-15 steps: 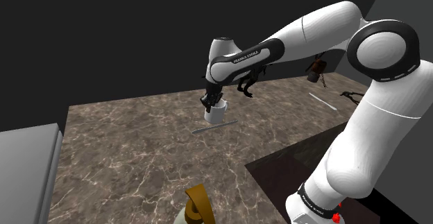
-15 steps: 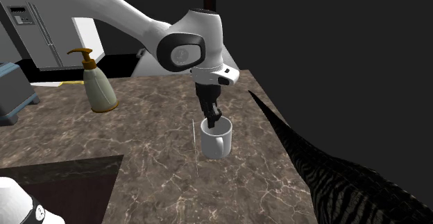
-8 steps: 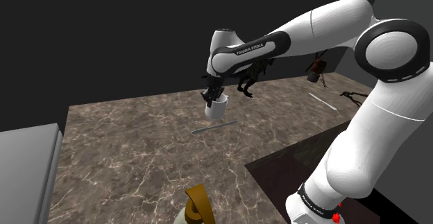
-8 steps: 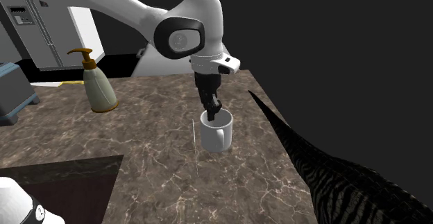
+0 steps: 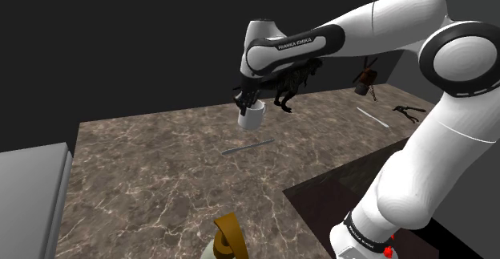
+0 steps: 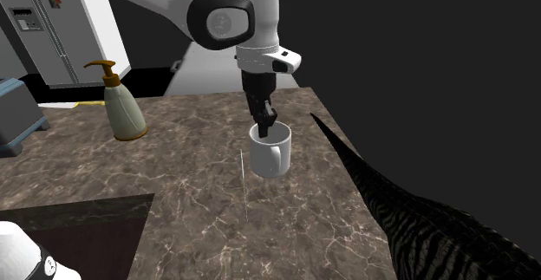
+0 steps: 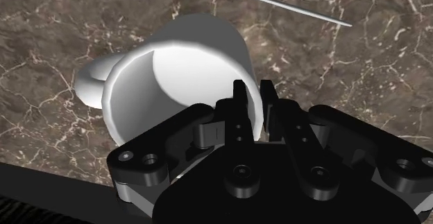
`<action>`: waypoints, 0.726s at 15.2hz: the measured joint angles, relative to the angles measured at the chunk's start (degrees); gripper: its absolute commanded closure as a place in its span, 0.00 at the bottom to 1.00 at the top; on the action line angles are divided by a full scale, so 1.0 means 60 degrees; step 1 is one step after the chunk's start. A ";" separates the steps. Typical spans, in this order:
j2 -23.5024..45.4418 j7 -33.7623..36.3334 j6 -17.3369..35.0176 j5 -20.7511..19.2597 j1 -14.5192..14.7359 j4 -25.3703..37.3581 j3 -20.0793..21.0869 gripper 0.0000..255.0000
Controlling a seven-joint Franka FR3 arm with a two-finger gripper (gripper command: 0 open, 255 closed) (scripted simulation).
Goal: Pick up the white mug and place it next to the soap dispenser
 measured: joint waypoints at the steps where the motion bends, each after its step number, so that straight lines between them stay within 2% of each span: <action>1: -0.0045 -0.0010 -0.0096 0.0001 -0.0005 0.0051 -0.0005 1.00; 11: -0.0350 -0.0018 -0.1353 0.0007 -0.0006 0.1002 -0.0006 1.00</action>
